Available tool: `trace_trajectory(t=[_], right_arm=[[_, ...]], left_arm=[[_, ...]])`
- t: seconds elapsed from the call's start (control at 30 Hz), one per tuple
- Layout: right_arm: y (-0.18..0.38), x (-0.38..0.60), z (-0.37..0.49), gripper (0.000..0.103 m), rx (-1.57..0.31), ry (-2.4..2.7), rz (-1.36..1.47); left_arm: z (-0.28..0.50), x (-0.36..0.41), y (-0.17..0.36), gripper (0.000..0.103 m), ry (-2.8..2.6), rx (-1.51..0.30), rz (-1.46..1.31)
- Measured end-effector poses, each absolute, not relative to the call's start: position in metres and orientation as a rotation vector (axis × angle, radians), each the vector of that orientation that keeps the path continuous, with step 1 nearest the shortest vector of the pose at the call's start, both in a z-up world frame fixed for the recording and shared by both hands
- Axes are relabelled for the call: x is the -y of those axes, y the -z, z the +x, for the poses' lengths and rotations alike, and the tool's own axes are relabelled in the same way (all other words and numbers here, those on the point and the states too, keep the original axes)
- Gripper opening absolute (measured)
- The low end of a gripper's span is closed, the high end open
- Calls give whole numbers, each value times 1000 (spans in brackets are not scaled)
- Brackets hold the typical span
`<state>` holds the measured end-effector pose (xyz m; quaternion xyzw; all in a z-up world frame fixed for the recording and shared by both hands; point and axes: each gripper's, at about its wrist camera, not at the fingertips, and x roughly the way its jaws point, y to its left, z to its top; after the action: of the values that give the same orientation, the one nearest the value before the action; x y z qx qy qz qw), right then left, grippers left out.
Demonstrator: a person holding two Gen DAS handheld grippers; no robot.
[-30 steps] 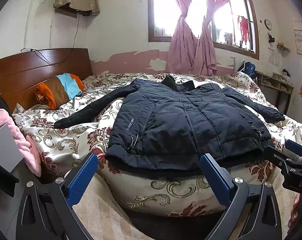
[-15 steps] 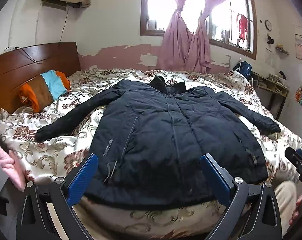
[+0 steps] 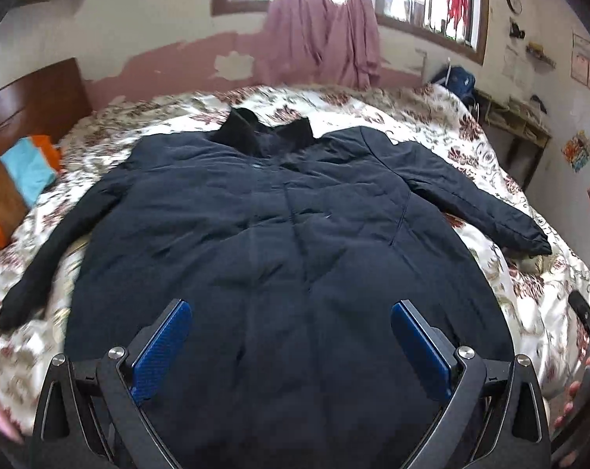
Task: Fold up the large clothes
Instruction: 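Grasp the navy jacket sleeve cuff with the right gripper and lift it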
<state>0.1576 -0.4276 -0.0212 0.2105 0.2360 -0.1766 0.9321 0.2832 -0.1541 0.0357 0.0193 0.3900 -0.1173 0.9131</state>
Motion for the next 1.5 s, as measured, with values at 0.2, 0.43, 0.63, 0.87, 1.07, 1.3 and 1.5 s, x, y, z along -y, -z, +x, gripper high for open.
trace_trajectory(t=[0.2, 0.43, 0.63, 0.87, 1.07, 1.3, 1.5], right_arm=[[50, 493, 207, 102, -487, 460, 600], [83, 590, 271, 102, -423, 605, 914], [100, 628, 314, 102, -398, 715, 948], [130, 643, 321, 88, -381, 636, 1020], [150, 648, 321, 53, -364, 621, 1105], [141, 639, 329, 11, -307, 563, 1018], [93, 617, 318, 7, -235, 516, 857]], left_arm=[[346, 222, -16, 103, 294, -816, 71], [411, 290, 3, 103, 349, -900, 93], [459, 330, 11, 103, 370, -890, 111], [495, 361, 32, 103, 364, -894, 121], [509, 359, 57, 103, 375, -945, 70], [512, 356, 76, 103, 388, -979, 36], [511, 330, 59, 102, 406, -1042, -64]])
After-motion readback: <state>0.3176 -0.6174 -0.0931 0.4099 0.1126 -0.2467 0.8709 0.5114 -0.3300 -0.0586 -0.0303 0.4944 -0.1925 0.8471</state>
